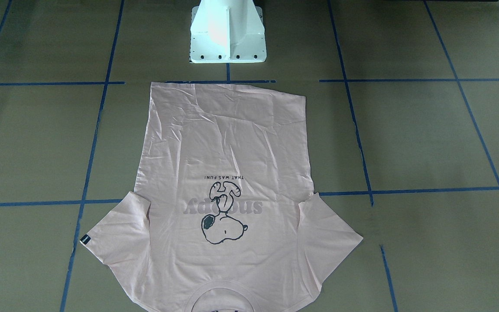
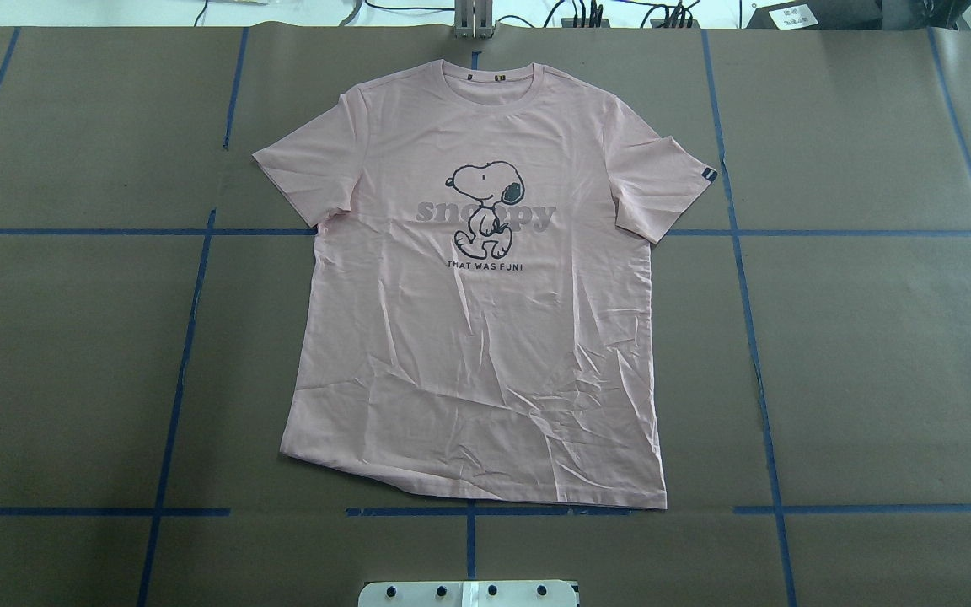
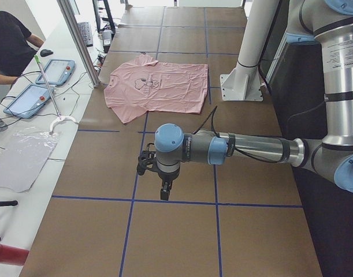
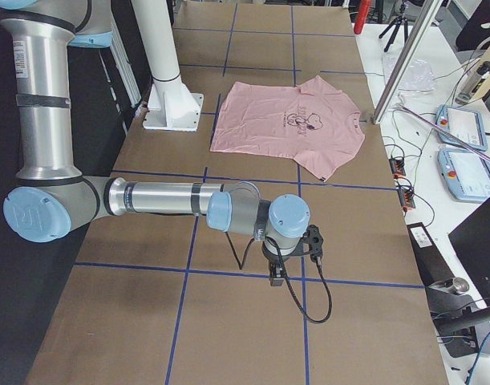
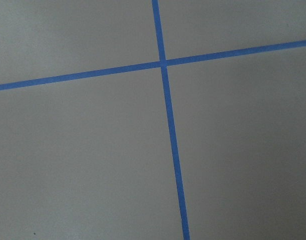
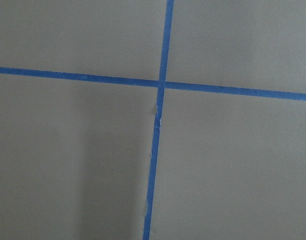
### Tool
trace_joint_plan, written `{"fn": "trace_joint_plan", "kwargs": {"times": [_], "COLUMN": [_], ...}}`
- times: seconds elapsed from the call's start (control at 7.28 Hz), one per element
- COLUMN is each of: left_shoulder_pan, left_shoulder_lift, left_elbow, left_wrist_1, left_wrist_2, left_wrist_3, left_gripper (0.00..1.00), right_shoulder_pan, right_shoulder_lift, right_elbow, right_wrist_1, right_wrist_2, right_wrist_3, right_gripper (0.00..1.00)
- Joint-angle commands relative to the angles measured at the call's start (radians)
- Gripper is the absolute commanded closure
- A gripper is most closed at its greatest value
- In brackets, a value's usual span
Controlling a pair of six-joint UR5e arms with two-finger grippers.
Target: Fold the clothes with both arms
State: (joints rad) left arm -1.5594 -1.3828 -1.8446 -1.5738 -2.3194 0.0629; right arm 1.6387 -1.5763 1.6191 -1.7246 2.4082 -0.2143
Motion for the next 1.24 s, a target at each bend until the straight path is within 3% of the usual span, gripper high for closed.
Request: {"fn": "trace_joint_plan", "kwargs": {"times": [0.0, 0.27, 0.41, 0.69, 0.82, 1.1], "left_shoulder_pan": [-0.002, 0.001, 0.002, 0.007, 0.066, 0.123], "left_shoulder_lift": [0.002, -0.011, -0.081, -0.244, -0.260, -0.310], "left_elbow": [0.011, 0.001, 0.010, 0.054, 0.098, 0.175], "left_wrist_1": [0.003, 0.000, -0.017, -0.079, -0.224, -0.313], "left_wrist_2": [-0.005, -0.006, -0.006, -0.035, -0.075, -0.081], "left_wrist_3": [0.000, -0.002, -0.002, -0.003, -0.015, -0.043], "left_gripper": [0.00, 0.00, 0.00, 0.00, 0.00, 0.00], "right_shoulder_pan": [0.001, -0.002, -0.016, -0.101, -0.167, -0.316], "right_shoulder_lift": [0.004, 0.021, 0.033, 0.128, 0.168, 0.325], "right_elbow": [0.016, 0.047, 0.047, 0.030, -0.002, -0.164], "right_wrist_1": [0.000, 0.002, 0.003, 0.160, 0.213, 0.409], "right_wrist_2": [-0.003, 0.000, 0.029, 0.035, 0.040, 0.035], "right_wrist_3": [0.010, 0.084, 0.082, 0.092, 0.204, 0.472], "right_gripper": [0.00, 0.00, 0.00, 0.00, 0.00, 0.00]}}
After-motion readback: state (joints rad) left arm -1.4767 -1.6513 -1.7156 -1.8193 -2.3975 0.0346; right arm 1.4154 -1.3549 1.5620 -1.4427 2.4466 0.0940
